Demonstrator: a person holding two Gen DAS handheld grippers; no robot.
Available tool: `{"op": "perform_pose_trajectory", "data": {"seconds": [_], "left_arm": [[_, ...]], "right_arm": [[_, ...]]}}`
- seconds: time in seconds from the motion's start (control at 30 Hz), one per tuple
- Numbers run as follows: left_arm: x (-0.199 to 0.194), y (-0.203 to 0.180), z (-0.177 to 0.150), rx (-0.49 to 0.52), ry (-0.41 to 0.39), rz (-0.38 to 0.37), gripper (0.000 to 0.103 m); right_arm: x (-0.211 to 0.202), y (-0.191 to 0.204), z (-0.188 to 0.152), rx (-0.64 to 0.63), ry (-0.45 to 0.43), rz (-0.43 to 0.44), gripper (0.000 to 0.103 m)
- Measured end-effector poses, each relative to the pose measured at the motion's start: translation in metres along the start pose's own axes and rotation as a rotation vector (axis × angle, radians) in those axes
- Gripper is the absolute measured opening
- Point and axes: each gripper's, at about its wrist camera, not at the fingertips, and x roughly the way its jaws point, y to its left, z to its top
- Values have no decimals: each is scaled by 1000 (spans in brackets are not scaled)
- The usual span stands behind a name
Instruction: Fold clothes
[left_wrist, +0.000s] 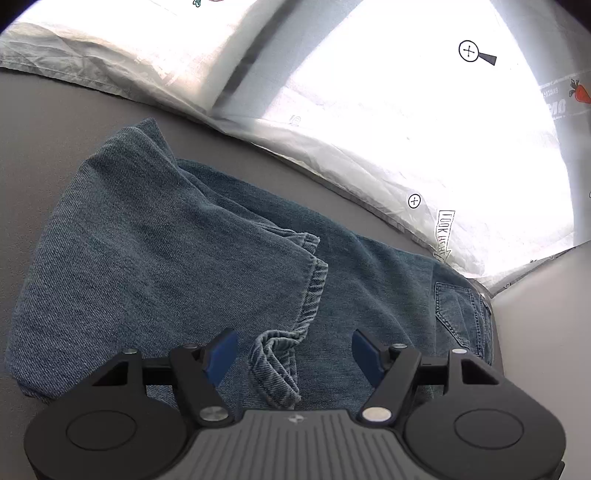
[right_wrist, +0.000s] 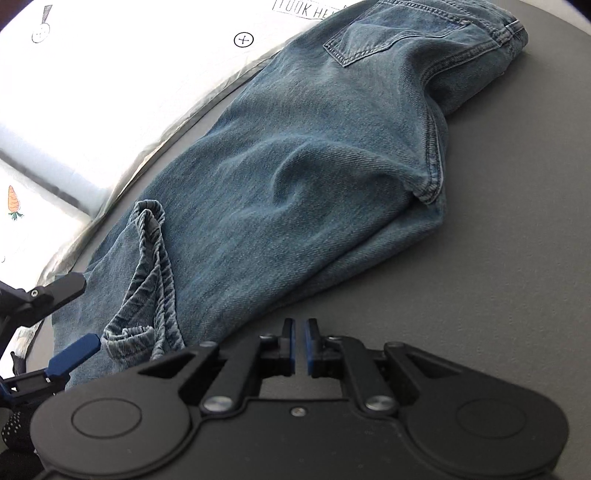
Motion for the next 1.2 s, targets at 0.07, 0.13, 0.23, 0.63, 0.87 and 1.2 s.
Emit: {"op": "perform_pose_trajectory", "data": {"seconds": [0.07, 0.13, 0.23, 0.63, 0.87, 1.2], "left_arm": [[-7, 10, 3, 3, -29, 74, 69], [-12, 24, 6, -6, -53, 150, 69], [-23, 47, 7, -38, -84, 204, 69], [-55, 58, -2, 69, -138, 325, 70], [-48, 111, -4, -210, -43, 249, 70], [-29, 158, -10, -548, 30, 59, 68]], "right_arm": [[-1, 2, 0, -8, -3, 3, 7], [-1, 3, 0, -16, -6, 6, 7], [-2, 9, -1, -30, -18, 53, 9], [5, 63, -6, -152, -25, 217, 33], [26, 83, 0, -131, 7, 243, 41], [62, 84, 32, 17, 2, 238, 53]]}}
